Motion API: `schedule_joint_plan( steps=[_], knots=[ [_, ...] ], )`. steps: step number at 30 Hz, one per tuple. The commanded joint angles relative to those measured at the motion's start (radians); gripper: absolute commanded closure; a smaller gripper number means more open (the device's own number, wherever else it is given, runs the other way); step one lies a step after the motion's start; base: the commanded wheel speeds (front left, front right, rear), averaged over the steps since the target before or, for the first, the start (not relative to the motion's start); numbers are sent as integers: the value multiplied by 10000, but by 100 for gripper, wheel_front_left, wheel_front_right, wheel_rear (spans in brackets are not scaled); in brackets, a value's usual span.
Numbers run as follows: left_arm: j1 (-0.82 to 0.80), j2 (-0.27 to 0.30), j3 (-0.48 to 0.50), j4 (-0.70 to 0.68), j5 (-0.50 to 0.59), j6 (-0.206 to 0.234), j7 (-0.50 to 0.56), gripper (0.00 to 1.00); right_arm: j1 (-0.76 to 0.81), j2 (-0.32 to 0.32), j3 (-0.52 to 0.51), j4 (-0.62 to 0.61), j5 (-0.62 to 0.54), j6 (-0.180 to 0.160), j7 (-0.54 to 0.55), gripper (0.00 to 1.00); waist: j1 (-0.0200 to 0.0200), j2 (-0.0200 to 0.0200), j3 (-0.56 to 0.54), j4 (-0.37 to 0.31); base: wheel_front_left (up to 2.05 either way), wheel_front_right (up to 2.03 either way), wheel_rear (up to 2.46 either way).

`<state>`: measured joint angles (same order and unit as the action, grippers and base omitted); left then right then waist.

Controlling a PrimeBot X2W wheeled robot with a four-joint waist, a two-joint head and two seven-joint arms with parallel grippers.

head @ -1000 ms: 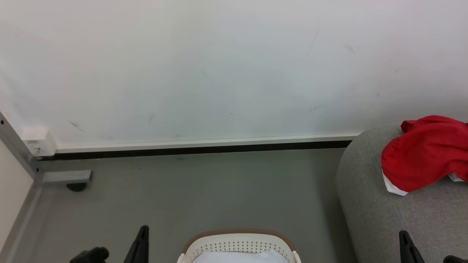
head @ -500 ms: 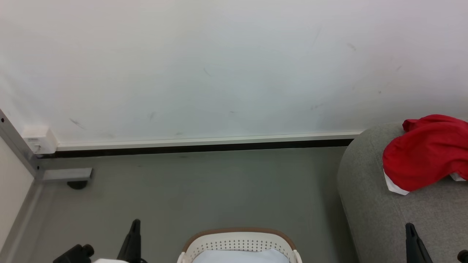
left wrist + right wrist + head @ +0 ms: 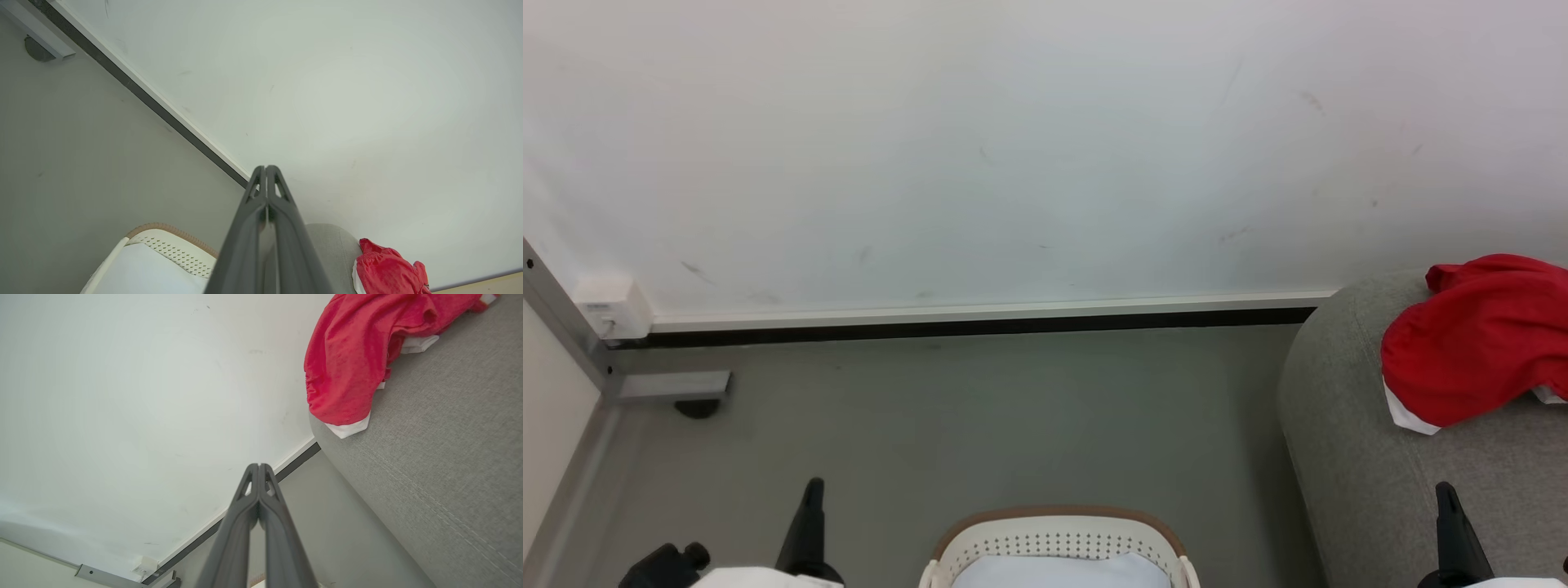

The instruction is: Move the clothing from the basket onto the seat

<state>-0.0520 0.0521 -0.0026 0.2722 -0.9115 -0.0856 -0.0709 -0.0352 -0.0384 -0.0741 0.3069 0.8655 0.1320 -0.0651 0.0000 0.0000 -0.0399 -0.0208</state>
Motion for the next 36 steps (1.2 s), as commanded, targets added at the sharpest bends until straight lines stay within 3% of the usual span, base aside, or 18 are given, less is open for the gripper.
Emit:
schedule_joint_plan(
  steps=[1, 36],
  knots=[
    [-231, 39, 94, -177, -354, 33, 78, 100, -241, -118, -57, -164, 290, -9, 52, 100, 0, 0, 5, 3, 0, 0, 0],
    [-444, 16, 714, -578, -4034, 92, 1055, 100, -668, -176, -224, -364, 4291, -16, 997, 100, 0, 0, 178, 97, 0, 0, 0]
  ],
)
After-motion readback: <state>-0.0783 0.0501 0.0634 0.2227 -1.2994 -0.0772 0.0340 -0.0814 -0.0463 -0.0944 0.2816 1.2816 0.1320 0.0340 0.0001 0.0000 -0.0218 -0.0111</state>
